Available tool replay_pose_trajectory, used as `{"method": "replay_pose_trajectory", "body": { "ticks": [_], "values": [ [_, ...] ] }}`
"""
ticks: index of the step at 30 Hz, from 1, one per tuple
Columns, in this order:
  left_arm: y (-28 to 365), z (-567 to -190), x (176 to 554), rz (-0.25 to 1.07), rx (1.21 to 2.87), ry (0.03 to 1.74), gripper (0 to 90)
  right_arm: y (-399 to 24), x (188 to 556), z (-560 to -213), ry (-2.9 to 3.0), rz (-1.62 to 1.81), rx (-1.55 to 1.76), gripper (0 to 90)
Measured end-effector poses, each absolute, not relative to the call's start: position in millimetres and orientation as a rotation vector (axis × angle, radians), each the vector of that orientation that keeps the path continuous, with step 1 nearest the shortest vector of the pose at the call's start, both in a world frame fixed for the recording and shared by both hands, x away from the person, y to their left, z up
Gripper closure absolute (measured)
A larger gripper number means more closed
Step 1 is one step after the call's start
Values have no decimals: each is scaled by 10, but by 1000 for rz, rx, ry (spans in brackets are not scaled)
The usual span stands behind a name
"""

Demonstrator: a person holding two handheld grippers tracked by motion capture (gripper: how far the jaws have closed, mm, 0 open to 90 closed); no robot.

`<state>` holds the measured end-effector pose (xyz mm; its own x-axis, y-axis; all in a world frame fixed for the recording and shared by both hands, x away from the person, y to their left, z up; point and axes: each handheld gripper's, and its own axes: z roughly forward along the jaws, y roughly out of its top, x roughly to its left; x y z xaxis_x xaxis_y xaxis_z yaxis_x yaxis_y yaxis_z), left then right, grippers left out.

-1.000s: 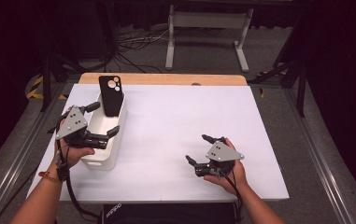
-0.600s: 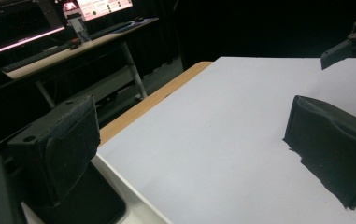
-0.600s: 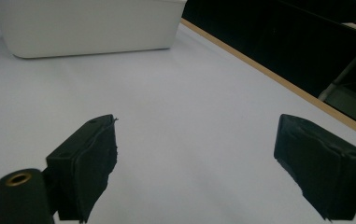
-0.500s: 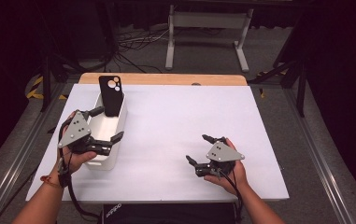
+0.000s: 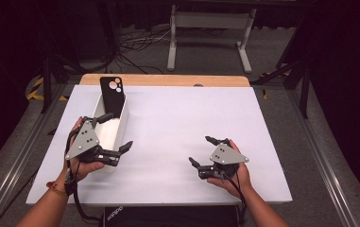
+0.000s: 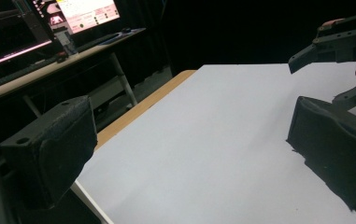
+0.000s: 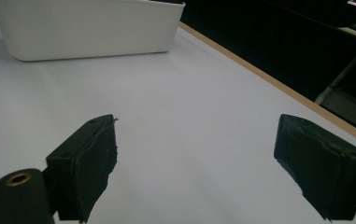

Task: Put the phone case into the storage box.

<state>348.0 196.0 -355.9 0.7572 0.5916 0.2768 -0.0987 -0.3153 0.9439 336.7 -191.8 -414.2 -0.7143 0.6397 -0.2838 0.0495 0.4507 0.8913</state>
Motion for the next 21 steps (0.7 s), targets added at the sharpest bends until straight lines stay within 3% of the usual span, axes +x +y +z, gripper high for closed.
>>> {"method": "replay_pose_trajectory", "body": {
  "ticks": [21],
  "values": [
    [1803, -3658, 3334, 674, 1795, 335, 26, -1920, 3311, -4106, 2088, 1262, 552, 137]
  ]
}}
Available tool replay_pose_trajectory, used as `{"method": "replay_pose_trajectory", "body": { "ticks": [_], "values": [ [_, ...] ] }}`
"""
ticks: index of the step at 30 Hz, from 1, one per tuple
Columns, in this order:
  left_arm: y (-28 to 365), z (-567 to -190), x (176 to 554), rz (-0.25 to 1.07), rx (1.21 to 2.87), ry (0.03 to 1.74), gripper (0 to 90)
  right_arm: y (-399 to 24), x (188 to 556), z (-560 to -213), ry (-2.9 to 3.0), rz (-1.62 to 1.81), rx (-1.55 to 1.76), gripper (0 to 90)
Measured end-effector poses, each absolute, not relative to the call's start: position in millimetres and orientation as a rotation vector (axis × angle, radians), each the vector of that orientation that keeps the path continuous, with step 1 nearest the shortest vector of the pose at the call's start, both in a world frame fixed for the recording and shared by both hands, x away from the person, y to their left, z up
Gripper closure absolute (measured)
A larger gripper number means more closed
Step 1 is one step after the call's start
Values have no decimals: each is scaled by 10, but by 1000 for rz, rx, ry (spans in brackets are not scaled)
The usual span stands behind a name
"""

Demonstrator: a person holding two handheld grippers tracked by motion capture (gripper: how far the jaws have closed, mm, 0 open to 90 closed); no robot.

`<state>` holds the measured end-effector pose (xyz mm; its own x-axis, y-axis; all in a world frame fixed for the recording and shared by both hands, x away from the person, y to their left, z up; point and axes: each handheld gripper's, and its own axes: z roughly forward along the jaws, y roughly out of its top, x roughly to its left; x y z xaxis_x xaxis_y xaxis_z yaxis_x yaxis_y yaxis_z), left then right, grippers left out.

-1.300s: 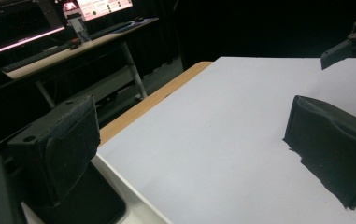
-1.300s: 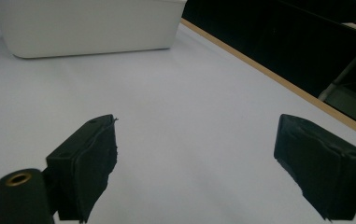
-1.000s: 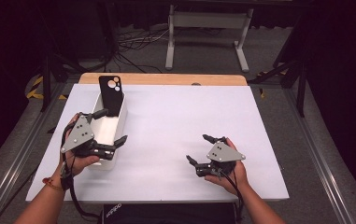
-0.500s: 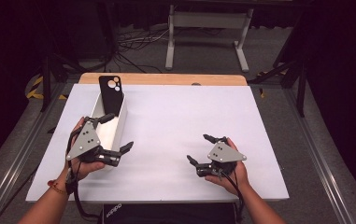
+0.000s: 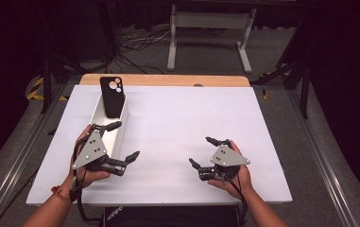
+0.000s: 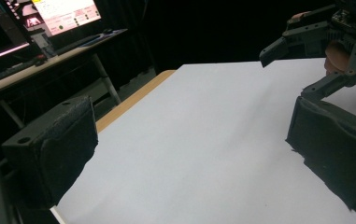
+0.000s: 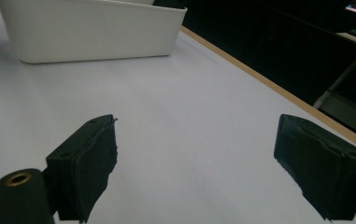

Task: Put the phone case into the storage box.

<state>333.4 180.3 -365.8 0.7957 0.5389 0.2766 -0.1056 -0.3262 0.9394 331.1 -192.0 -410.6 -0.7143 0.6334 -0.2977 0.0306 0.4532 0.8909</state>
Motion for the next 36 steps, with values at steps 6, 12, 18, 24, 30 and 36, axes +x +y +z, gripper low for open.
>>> {"method": "replay_pose_trajectory", "body": {
  "ticks": [6, 12, 18, 24, 30, 36],
  "values": [
    [1780, -3694, 3308, 663, 1824, 324, 23, -1878, 3291, -4080, 2086, 1260, 539, 137],
    [1798, -3702, 3270, 668, 1821, 316, 25, -1771, 3262, -4105, 2110, 1260, 514, 136],
    [1787, -3746, 3216, 673, 1820, 313, 31, -1731, 3251, -4130, 2104, 1262, 517, 134],
    [1776, -3782, 3175, 658, 1823, 306, 31, -1751, 3255, -4074, 2079, 1280, 541, 132],
    [1752, -3841, 3161, 626, 1848, 313, 31, -1728, 3252, -4025, 2089, 1282, 534, 132],
    [1726, -3910, 3143, 604, 1868, 310, 32, -1788, 3189, -4064, 2100, 1253, 541, 133]
  ]
}}
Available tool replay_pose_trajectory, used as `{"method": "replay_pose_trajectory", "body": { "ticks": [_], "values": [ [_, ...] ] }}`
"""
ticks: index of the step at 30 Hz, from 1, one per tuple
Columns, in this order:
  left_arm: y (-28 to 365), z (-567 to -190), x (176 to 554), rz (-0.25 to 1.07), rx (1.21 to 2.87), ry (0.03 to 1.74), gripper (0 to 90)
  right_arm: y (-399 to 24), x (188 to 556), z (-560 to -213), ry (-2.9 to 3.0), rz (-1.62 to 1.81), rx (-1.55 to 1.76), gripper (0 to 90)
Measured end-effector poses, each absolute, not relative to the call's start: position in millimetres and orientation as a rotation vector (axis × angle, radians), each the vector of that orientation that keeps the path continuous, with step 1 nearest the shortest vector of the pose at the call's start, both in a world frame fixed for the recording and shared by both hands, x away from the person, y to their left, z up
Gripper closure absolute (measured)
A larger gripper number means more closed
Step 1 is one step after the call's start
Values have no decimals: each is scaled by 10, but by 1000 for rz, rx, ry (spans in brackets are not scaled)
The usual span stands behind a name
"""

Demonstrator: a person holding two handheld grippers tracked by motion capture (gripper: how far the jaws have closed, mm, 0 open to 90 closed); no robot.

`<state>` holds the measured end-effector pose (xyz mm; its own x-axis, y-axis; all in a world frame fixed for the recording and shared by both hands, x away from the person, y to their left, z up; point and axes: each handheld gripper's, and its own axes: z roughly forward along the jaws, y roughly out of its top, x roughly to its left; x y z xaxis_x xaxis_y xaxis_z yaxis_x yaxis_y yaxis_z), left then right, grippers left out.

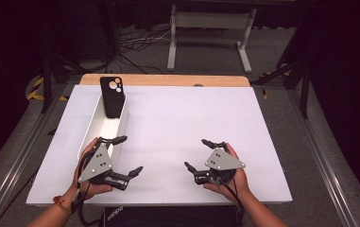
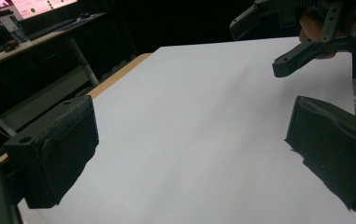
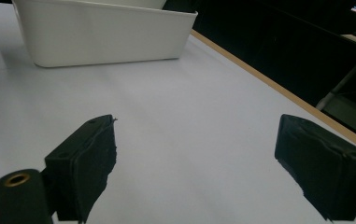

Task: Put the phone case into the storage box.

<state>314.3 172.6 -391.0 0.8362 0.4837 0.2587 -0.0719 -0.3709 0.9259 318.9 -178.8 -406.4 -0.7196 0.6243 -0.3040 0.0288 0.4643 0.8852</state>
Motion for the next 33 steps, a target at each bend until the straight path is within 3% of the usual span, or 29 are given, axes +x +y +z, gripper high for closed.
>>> {"method": "replay_pose_trajectory", "body": {
  "ticks": [33],
  "values": [
    [1803, -4368, 3089, 564, 1940, 408, 39, -1974, 3026, -4197, 2066, 1253, 528, 127]
  ]
}}
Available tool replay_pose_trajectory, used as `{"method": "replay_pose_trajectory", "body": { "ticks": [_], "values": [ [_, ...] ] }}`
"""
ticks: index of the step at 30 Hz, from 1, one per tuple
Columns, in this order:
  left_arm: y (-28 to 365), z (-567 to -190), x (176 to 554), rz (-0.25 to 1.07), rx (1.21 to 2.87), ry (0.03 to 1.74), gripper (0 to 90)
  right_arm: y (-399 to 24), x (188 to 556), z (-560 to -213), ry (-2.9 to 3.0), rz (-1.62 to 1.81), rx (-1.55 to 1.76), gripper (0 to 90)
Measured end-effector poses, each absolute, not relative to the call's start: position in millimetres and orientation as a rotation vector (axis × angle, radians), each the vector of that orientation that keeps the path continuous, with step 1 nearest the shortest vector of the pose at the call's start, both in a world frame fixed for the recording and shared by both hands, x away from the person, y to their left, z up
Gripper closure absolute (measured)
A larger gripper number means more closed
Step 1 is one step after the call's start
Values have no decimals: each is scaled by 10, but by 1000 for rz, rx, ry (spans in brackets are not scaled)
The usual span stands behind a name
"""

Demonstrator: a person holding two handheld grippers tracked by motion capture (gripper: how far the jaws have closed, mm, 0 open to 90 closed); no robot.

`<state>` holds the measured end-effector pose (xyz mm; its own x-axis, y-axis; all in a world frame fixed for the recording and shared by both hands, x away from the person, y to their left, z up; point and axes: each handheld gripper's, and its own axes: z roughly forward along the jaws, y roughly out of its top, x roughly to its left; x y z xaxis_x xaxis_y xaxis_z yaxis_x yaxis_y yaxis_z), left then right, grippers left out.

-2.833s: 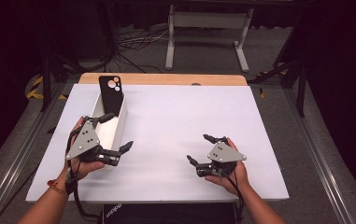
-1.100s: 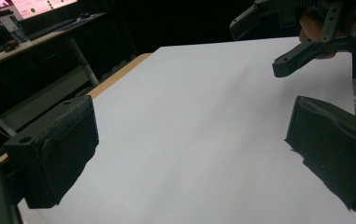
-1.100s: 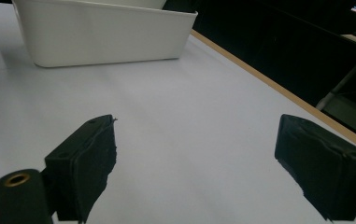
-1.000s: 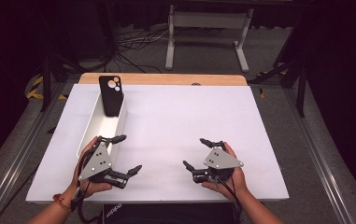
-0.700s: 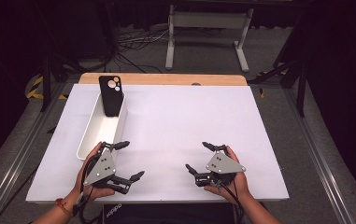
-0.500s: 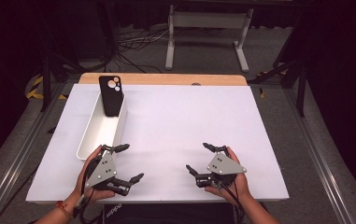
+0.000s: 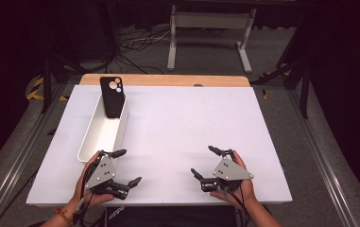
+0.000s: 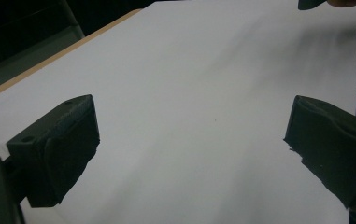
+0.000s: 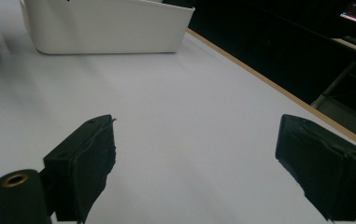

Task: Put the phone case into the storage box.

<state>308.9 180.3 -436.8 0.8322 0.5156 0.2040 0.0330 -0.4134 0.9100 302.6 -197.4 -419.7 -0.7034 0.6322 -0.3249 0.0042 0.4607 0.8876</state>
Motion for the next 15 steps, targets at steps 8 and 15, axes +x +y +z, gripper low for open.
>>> {"method": "replay_pose_trajectory", "body": {
  "ticks": [8, 15],
  "values": [
    [1834, -4367, 3108, 561, 1914, 435, 36, -2091, 3026, -4197, 2047, 1263, 552, 121],
    [1843, -4366, 3114, 552, 1917, 438, 36, -2089, 3010, -4235, 2063, 1247, 536, 120]
  ]
}}
